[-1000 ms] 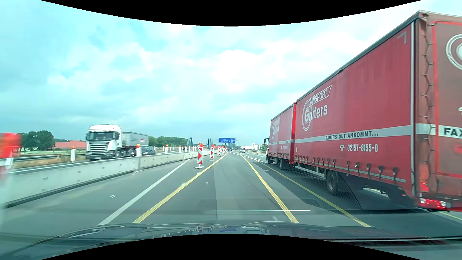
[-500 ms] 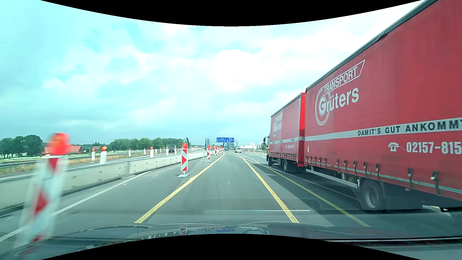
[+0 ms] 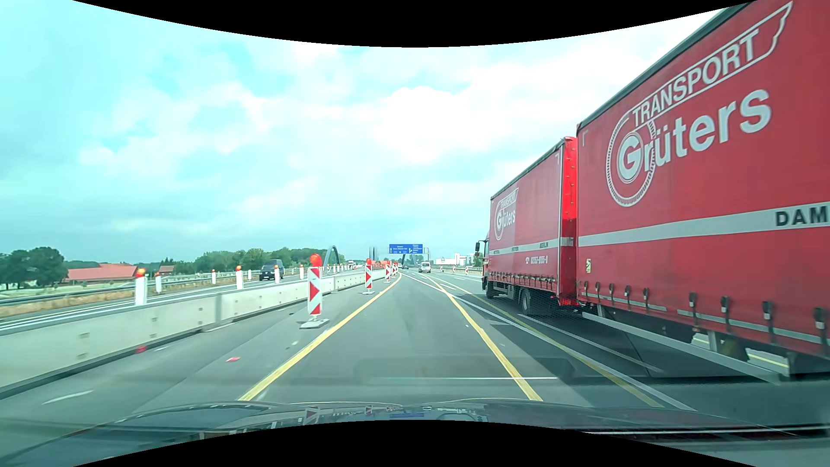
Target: Follow the waypoints while adhering to traffic rules and regulations
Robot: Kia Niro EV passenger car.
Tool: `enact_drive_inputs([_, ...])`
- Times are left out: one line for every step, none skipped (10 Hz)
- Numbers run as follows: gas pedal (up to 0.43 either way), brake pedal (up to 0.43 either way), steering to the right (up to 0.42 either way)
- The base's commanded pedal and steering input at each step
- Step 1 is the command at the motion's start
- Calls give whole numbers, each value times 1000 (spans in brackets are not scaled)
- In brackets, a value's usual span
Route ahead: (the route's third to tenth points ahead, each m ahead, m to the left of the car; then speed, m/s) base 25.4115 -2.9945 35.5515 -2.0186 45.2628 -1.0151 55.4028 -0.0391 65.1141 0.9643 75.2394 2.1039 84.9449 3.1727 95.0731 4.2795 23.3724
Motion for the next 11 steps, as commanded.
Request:
enact_drive_inputs([98, 0, -14])
enact_drive_inputs([98, 0, -13])
enact_drive_inputs([98, 0, -13])
enact_drive_inputs([98, 0, -12])
enact_drive_inputs([98, 0, -11])
enact_drive_inputs([98, 0, -10])
enact_drive_inputs([98, 0, -10])
enact_drive_inputs([98, 0, -9])
enact_drive_inputs([98, 0, -7])
enact_drive_inputs([98, 0, -5])
enact_drive_inputs([98, 0, -6])
